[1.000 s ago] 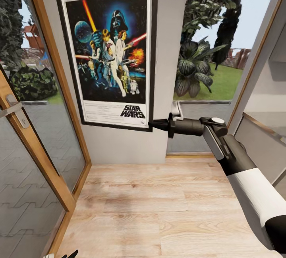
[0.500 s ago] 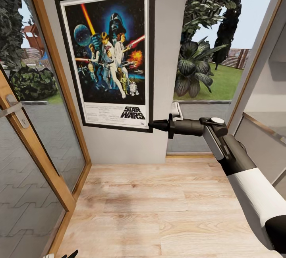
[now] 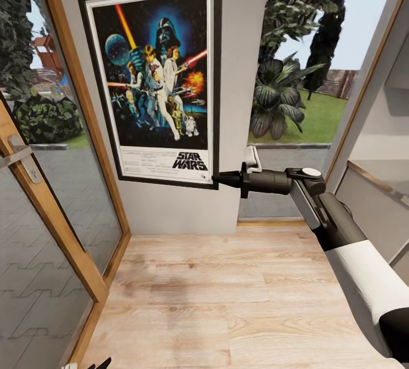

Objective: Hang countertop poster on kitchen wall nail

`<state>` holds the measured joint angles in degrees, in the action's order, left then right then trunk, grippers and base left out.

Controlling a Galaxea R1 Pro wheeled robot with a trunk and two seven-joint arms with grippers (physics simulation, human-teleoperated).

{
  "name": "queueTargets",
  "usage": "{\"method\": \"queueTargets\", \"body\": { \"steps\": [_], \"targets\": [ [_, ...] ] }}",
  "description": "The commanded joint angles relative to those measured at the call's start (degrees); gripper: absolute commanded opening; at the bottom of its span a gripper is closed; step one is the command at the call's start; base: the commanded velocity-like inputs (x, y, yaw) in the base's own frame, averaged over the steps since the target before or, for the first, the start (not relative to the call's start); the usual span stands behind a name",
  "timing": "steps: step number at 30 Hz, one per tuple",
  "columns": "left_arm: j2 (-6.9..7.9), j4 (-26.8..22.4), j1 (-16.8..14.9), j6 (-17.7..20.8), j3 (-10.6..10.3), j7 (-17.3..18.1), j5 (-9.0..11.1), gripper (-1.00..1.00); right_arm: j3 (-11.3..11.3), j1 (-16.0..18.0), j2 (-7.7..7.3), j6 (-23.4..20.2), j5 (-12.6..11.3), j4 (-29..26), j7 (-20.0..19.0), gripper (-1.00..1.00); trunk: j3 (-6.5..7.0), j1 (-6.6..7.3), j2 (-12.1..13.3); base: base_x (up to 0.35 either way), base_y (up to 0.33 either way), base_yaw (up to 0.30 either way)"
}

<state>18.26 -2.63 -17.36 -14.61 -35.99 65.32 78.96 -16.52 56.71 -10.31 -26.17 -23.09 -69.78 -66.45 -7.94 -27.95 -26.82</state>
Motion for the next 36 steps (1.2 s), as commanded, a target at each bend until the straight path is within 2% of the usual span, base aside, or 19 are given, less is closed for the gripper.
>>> {"method": "queueTargets", "body": {
  "steps": [1, 10, 13, 16, 21, 36],
  "targets": [
    [0.02, 0.0, 0.0, -0.3, -0.5, 0.1, 0.4, 1.0, -0.1, 0.1, -0.06, -0.6, -0.6, 0.0, 0.0, -1.0, -0.11, -0.03, -0.1, 0.0, 0.0, 0.0],
    [0.02, 0.0, 0.0, -0.3, -0.5, 0.1, 0.4, 1.0, 0.1, 0.1, -0.13, -0.6, -1.0, 0.3, -0.6, -1.0, -0.11, -0.03, -0.1, 0.0, 0.0, 0.0],
    [0.02, 0.0, 0.0, -0.3, -0.5, 0.1, 0.4, 1.0, 0.4, 0.2, -0.3, -0.7, -0.7, 1.2, -4.0, -1.0, -0.11, -0.03, -0.1, 0.0, 0.0, 0.0],
    [0.02, 0.0, 0.0, -0.3, -0.5, 0.1, 0.4, 1.0, 0.8, 0.8, -1.59, -0.7, -0.7, 2.8, -5.3, -1.0, -0.11, -0.03, -0.1, 0.0, 0.0, 0.0],
    [0.02, 0.0, 0.0, -0.3, -0.5, 0.1, 0.4, 1.0, 0.9, 1.3, -2.17, -0.7, -0.8, 3.3, -5.8, -1.0, -0.11, -0.03, -0.1, 0.0, 0.0, 0.0],
    [0.02, 0.0, 0.0, -0.3, -0.5, 0.2, 0.4, 1.0, 0.9, 1.4, -2.25, -0.6, -0.9, 3.4, -6.2, -1.0, -0.11, -0.03, -0.1, 0.0, 0.0, 0.0]
  ]
}}
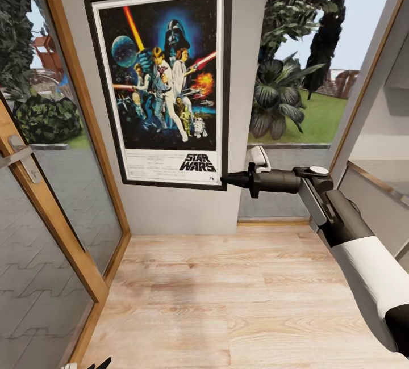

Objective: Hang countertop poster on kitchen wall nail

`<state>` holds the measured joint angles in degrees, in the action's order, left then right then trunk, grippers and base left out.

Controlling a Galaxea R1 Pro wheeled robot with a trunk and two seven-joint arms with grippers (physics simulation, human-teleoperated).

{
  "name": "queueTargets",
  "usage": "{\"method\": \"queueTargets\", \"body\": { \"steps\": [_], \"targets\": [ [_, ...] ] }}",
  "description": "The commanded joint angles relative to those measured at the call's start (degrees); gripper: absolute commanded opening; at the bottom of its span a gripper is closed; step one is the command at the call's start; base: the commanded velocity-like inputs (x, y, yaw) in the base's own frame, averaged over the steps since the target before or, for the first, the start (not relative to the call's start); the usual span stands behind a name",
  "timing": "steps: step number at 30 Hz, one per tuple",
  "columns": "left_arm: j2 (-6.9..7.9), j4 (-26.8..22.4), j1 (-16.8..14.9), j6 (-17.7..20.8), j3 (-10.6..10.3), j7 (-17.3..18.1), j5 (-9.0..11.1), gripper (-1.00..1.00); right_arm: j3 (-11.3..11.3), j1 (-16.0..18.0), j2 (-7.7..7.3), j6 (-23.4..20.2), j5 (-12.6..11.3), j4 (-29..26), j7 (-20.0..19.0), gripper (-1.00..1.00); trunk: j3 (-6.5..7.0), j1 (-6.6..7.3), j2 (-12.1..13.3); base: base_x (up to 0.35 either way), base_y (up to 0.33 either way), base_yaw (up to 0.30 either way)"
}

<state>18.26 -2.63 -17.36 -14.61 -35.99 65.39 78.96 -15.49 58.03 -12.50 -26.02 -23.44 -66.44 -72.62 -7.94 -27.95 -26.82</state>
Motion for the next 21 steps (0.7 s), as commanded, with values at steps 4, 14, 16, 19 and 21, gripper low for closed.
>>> {"method": "queueTargets", "body": {
  "steps": [4, 14, 16, 19, 21],
  "targets": [
    [0.02, 0.0, 0.0, -0.3, -0.5, 0.1, 0.4, 1.0, -0.2, 0.1, -0.06, -0.6, -0.5, 0.0, -1.2, -1.0, -0.12, -0.03, -0.1, 0.0, 0.0, 0.0],
    [0.02, 0.0, 0.0, -0.3, -0.5, 0.1, 0.4, 1.0, -0.2, 0.1, -0.06, -0.6, -0.3, -0.1, -2.4, -1.0, -0.12, -0.03, -0.1, 0.0, 0.0, 0.0],
    [0.02, 0.0, 0.0, -0.3, -0.5, 0.1, 0.4, 1.0, -0.2, 0.1, -0.06, -0.6, -0.3, -0.1, -2.4, -1.0, -0.12, -0.03, -0.1, 0.0, 0.0, 0.0],
    [0.02, 0.0, 0.0, -0.3, -0.5, 0.1, 0.4, 1.0, -0.2, 0.1, -0.06, -0.6, -0.3, -0.2, -2.4, -1.0, -0.12, -0.03, -0.1, 0.0, 0.0, 0.0],
    [0.03, 0.0, 0.0, -0.3, -0.5, 0.1, 0.4, 1.0, -0.2, 0.1, -0.06, -0.6, -0.3, -0.2, -2.4, -1.0, -0.12, -0.03, -0.1, 0.0, 0.0, 0.0]
  ]
}}
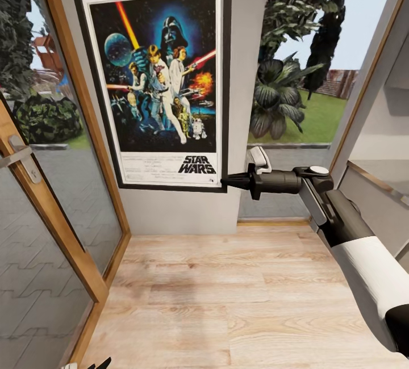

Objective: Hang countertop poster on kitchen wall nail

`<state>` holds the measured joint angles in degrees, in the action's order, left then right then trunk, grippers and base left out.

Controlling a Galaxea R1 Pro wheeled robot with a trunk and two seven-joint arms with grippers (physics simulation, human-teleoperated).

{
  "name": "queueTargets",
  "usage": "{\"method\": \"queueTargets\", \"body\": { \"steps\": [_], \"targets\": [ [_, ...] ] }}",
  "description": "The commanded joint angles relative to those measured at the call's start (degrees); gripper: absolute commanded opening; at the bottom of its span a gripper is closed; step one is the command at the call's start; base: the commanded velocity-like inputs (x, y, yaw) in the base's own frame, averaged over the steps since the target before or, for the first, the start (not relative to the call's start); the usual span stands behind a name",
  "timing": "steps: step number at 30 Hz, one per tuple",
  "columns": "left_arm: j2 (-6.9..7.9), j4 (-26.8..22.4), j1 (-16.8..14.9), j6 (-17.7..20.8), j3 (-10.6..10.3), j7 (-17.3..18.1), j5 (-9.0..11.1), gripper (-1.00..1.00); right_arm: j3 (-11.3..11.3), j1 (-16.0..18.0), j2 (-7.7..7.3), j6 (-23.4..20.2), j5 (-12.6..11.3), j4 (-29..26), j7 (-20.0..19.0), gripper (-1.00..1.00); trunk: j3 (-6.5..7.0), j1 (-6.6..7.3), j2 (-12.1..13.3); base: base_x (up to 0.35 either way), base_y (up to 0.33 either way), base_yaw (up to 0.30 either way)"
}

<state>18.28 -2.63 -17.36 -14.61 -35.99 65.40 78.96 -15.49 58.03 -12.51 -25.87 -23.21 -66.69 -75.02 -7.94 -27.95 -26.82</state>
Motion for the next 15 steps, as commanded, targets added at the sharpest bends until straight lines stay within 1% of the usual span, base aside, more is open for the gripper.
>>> {"method": "queueTargets", "body": {
  "steps": [1, 4, 9, 15],
  "targets": [
    [0.02, 0.0, 0.0, -0.3, -0.5, 0.1, 0.4, 1.0, -0.2, 0.1, -0.08, -0.7, -0.5, 0.0, 0.0, -1.0, -0.12, -0.03, -0.1, 0.0, 0.0, 0.0],
    [0.06, 0.0, 0.0, -0.3, -0.5, 0.1, 0.4, 1.0, -0.2, 0.1, -0.08, -0.7, -0.5, -0.1, 0.0, -1.0, -0.12, -0.03, -0.1, 0.011, 0.0, 0.0],
    [0.09, 0.0, 0.0, -0.3, -0.5, 0.1, 0.4, 1.0, -0.2, 0.1, -0.07, -0.7, -0.5, -0.2, 0.0, -1.0, -0.12, -0.03, -0.1, 0.126, 0.0, 0.0],
    [0.09, 0.2, 0.0, -0.3, -0.5, 0.1, 0.4, 1.0, -0.1, 0.1, -0.06, -0.7, -0.5, -0.3, 0.0, -1.0, -0.12, -0.03, -0.1, 0.062, 0.0, 0.0]
  ]
}}
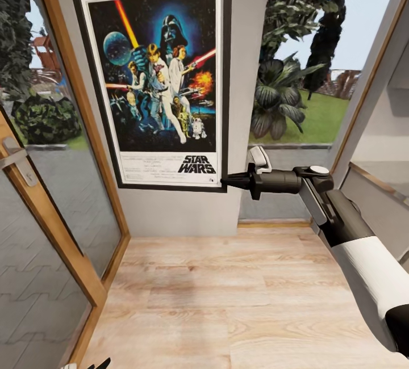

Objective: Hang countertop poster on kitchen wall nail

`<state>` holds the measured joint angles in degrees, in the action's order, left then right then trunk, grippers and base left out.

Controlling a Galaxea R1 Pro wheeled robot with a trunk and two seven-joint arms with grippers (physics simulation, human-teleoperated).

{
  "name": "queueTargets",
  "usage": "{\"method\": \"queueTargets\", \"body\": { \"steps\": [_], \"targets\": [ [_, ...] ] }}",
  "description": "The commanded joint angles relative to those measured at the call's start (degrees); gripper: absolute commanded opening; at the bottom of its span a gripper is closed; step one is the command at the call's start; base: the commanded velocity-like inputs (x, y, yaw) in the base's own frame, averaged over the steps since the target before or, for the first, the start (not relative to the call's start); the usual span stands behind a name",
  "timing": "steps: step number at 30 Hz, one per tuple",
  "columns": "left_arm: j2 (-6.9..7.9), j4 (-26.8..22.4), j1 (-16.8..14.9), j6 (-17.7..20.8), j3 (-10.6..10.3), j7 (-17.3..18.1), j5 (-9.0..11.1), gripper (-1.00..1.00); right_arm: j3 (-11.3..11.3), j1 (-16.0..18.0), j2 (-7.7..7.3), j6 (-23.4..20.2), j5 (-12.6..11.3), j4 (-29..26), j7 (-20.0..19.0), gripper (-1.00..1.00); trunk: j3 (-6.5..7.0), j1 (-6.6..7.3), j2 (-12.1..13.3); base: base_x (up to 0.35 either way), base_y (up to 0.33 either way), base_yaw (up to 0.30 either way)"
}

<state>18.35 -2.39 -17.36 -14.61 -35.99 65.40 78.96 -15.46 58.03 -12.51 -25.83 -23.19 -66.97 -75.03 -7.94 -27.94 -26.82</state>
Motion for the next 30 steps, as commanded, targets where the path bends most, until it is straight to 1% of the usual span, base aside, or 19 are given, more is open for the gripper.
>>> {"method": "queueTargets", "body": {
  "steps": [1, 6, 14, 30],
  "targets": [
    [0.02, 0.0, 0.0, -0.3, -0.5, 0.1, 0.4, 1.0, -0.2, 0.1, -0.06, -0.7, -0.5, 0.0, 0.0, -1.0, -0.12, -0.04, -0.1, 0.186, 0.0, 0.0],
    [0.02, 0.1, 0.0, -0.3, -0.5, 0.1, 0.4, 1.0, -0.2, 0.1, -0.06, -0.7, -0.5, 0.0, 0.0, -1.0, -0.12, -0.04, -0.1, 0.22, 0.0, 0.0],
    [0.02, 0.1, 0.0, -0.3, -0.5, 0.1, 0.4, 1.0, -0.2, 0.1, -0.06, -0.7, -0.6, 0.0, 0.0, -1.0, -0.12, -0.04, -0.1, 0.116, 0.0, 0.0],
    [0.02, 0.1, 0.0, -0.3, -0.5, 0.1, 0.4, 1.0, -0.1, 0.1, -0.06, -0.7, -0.5, 0.0, 0.0, -1.0, -0.12, -0.04, -0.1, 0.321, 0.0, 0.0]
  ]
}}
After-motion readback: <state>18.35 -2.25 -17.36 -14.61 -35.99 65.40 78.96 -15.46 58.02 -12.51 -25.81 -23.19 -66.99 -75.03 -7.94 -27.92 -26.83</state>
